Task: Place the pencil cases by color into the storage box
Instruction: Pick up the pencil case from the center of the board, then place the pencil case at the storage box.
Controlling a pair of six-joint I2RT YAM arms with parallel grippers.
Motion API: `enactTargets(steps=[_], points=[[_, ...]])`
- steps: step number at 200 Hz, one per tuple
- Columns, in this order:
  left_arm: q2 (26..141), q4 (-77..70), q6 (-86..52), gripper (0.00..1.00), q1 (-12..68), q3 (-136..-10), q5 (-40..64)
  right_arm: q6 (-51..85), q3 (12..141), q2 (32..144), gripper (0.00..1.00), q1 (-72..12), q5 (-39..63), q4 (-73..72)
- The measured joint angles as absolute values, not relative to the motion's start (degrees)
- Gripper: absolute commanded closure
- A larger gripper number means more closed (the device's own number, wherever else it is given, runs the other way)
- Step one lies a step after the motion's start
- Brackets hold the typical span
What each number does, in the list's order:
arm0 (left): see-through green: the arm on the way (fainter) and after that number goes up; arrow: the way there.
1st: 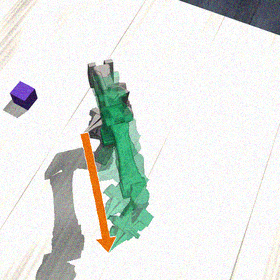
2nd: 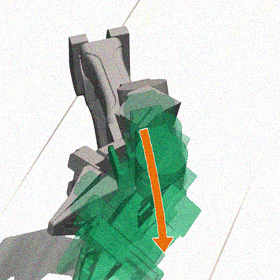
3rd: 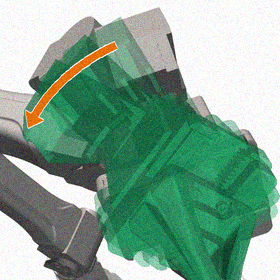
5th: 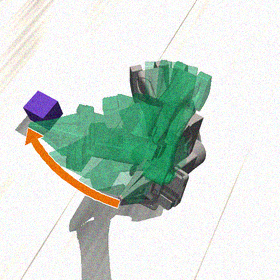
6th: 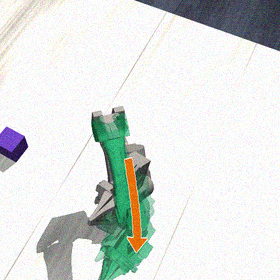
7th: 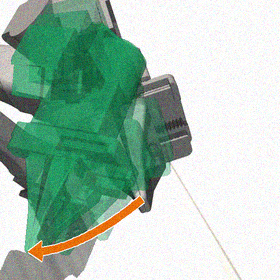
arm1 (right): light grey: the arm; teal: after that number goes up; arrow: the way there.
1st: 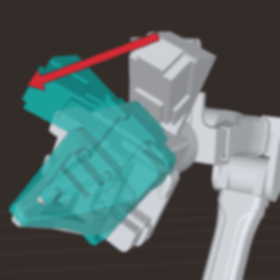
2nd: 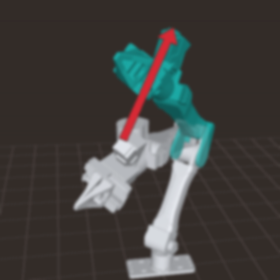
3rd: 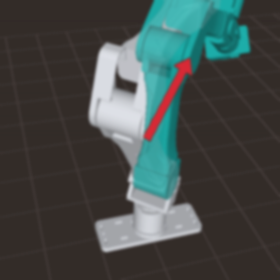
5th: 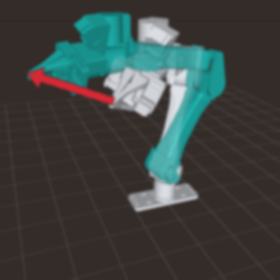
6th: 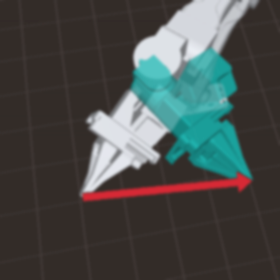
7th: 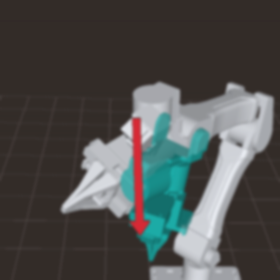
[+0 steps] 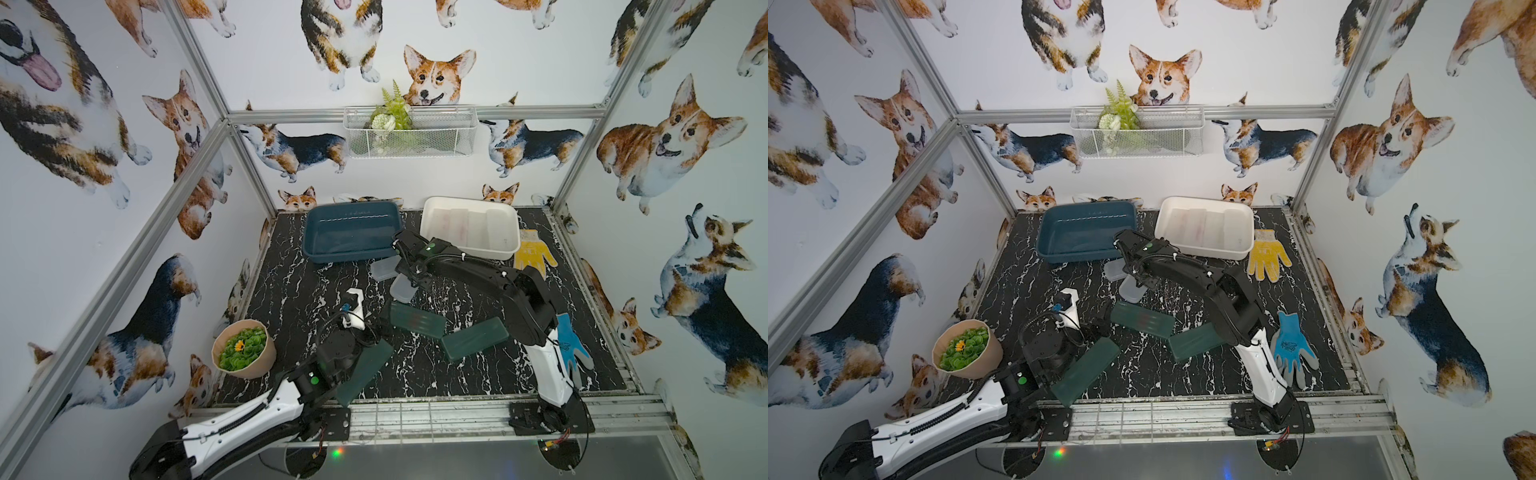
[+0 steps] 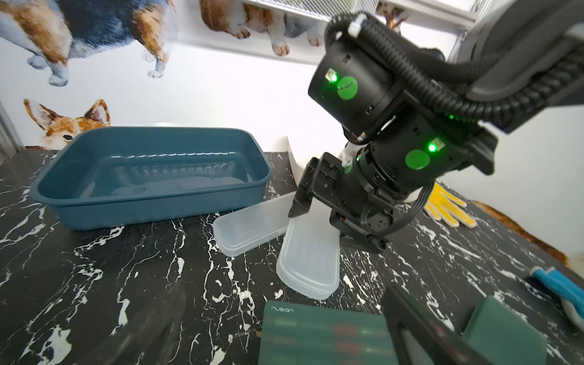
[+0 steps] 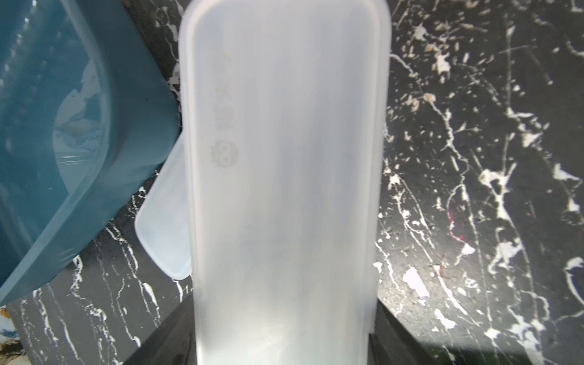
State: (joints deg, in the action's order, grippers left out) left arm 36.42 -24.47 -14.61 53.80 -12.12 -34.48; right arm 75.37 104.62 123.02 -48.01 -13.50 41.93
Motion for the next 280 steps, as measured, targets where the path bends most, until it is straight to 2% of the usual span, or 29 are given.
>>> enactTargets(steps=[41, 105, 202, 237, 280], points=[[32.67, -22.15, -14.94, 0.0, 53.63, -12.34, -35.66, 72.69, 104.62, 120.44, 0.34, -48.36, -15.27, 41.08], [45.21, -23.22, -13.61, 0.0, 53.28, -17.41, -33.45, 66.89, 102.67, 115.85, 0.34, -45.08, -17.21, 38.33], [64.58, -27.94, -11.94, 0.0, 50.22, -27.92, -25.34, 53.8, 102.39, 113.78, 0.33, -25.17, -8.99, 36.18], [70.17, -29.21, -12.23, 0.0, 46.78, -31.18, -19.68, 47.13, 105.91, 116.6, 0.33, -18.96, -4.64, 36.18], [74.48, -31.38, -12.19, 0.0, 45.04, -33.78, -12.95, 37.71, 110.04, 121.49, 0.33, -15.09, -1.34, 35.75]])
